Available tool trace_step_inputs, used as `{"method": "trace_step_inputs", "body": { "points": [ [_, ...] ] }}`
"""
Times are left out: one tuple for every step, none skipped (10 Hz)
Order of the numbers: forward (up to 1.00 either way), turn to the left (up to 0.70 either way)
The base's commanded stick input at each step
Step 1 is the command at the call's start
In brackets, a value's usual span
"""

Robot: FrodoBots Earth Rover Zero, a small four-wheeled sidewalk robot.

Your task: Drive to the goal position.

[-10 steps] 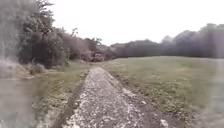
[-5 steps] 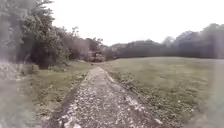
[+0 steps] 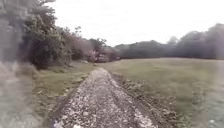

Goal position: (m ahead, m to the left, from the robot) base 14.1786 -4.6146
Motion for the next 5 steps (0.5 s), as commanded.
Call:
{"method": "trace_step_inputs", "body": {
  "points": [
    [1.00, 0.00],
    [1.00, 0.00],
    [1.00, 0.00],
    [1.00, 0.00],
    [1.00, 0.00]
  ]
}}
